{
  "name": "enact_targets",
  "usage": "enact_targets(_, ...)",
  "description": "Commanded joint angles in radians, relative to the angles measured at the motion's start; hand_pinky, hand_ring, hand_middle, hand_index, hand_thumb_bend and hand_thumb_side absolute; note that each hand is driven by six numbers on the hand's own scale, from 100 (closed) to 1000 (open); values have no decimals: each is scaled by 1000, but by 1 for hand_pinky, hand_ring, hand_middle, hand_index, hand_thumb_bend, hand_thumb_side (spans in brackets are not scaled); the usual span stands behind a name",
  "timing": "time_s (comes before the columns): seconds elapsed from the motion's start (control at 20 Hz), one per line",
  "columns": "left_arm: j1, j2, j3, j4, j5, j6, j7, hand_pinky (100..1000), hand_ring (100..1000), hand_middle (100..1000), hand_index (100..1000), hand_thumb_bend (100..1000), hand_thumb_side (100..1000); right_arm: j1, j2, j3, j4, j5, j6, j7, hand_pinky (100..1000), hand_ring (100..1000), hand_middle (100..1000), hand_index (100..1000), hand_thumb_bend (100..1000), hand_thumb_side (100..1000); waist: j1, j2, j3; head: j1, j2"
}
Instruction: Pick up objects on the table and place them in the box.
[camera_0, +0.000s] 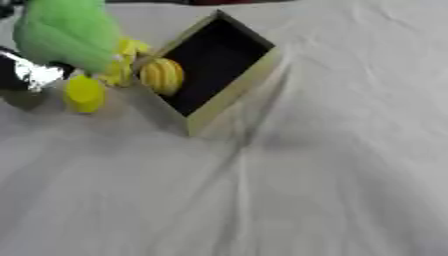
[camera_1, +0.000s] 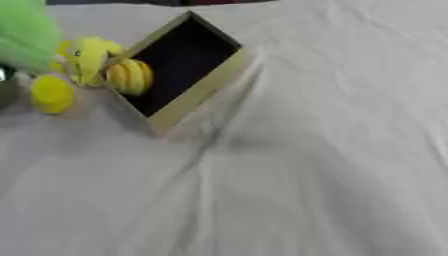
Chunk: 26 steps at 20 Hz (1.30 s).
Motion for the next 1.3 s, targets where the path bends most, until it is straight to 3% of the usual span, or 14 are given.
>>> enact_targets(0.05, -75, -82, -5, 106, -23, -43, 19, 759, 704, 701, 815, 212, 436, -12, -41, -3, -16, -18, -5, 4, 897, 912, 698, 791, 100, 469, -2, -29, -5, 1, 2)
enact_targets(0.35, -167, -226, -15, 300, -77, -110, 51, 753, 699, 696, 813, 239, 480, -28, -42, 5, -16, -29, -5, 14, 898, 912, 698, 791, 100, 472, -1, -26, -15, 16, 7)
enact_targets(0.7, -213, -357, 9, 493, -172, -137, 103, 751, 700, 696, 814, 259, 483, -40, -35, 11, -16, -39, -2, 28, 900, 913, 697, 791, 100, 477, -6, -17, -27, 36, 3)
enact_targets(1.2, -217, -465, 50, 721, -342, -177, 170, 771, 733, 729, 837, 348, 515, -51, -27, 19, -16, -53, 2, 45, 901, 913, 696, 790, 100, 477, -10, -16, -35, 52, 7)
enact_targets(1.3, -216, -474, 55, 742, -369, -179, 176, 798, 761, 761, 862, 438, 585, -52, -27, 20, -16, -57, 1, 47, 900, 912, 694, 788, 100, 472, -11, -16, -36, 54, 7)
